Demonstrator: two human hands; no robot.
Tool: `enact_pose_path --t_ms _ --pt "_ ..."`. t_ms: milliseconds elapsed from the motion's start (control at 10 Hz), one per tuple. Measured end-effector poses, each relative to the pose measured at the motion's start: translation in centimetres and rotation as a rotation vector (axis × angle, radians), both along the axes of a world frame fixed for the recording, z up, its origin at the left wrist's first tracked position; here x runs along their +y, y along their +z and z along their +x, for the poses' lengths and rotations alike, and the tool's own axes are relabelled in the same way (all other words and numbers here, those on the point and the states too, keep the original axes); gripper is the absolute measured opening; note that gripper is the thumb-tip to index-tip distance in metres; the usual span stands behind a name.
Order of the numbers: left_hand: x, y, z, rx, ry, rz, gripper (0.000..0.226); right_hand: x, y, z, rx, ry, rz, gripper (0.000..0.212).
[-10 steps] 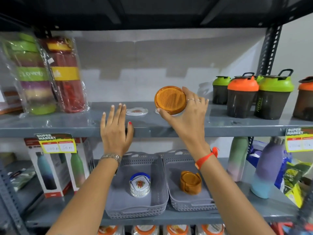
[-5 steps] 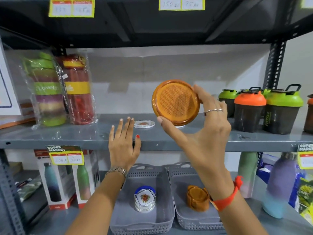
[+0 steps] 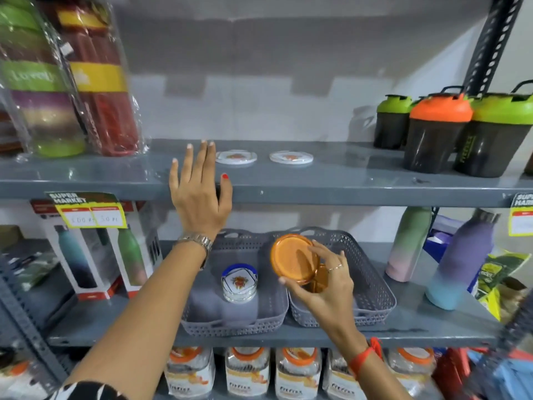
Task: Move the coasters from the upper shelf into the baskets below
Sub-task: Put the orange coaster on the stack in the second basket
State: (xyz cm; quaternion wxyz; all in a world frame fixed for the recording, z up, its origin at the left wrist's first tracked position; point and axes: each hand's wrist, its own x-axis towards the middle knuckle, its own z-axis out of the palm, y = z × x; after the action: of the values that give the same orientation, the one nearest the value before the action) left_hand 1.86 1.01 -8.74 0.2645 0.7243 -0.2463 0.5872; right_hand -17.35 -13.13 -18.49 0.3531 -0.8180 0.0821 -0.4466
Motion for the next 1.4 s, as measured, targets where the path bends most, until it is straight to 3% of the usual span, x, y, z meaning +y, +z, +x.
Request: enact_pose_path --t_ms 100,200,400,500,600,700,800,900,1000,1200,1300,1400 --pt "-0.1 -0.3 0.4 -0.033 0.019 -0.023 0.053 -2.6 -2.3 2.0 0.301 -0.161 0.174 0.068" --pt "-0.3 -0.3 0.6 -0.057 0.047 -0.047 0.054 -5.5 -4.2 3.6 0.487 -0.272 0.195 0.069" --pt "-0.5 -0.3 1.1 -0.103 0.088 -0.072 0.053 -7.9 -3.7 6.0 0.849 -0.280 0.260 0.039" --pt "-0.6 -0.3 1.2 -0.115 0.108 -0.074 0.053 -9.3 -6.4 7.6 0.857 -0.348 0.364 0.054" --pt "-0.6 -0.3 1.3 -0.130 0.134 -0.071 0.053 -14.7 -14.8 11.2 1.333 -0.399 -0.080 0.067" --pt "-0.7 -0.2 1.3 -0.140 0.139 -0.078 0.054 -15.9 -15.9 12.0 1.066 -0.349 0.202 0.068" --pt "-0.7 0.0 1.4 -0.151 0.139 -0.081 0.055 -12.1 -9.6 10.8 1.045 -0.421 0.141 0.065" --pt "-0.8 0.1 1.4 -0.161 0.141 -0.083 0.056 -11.7 -8.4 10.9 1.170 -0.456 0.055 0.070" --pt "-0.7 0.1 1.4 -0.154 0.133 -0.077 0.055 -11.4 -8.8 10.2 1.063 -0.459 0.037 0.058" --pt "-0.5 0.3 1.2 -0.124 0.114 -0.056 0.055 -7.8 -5.3 7.2 0.356 -0.533 -0.086 0.036" --pt "-0.4 0.4 1.1 -0.099 0.096 -0.049 0.054 -5.3 -2.1 5.4 -0.064 -0.428 -0.101 0.024" --pt "-0.3 0.5 0.9 -0.081 0.076 -0.038 0.053 -3.1 2.2 3.9 -0.308 -0.296 -0.153 0.021"
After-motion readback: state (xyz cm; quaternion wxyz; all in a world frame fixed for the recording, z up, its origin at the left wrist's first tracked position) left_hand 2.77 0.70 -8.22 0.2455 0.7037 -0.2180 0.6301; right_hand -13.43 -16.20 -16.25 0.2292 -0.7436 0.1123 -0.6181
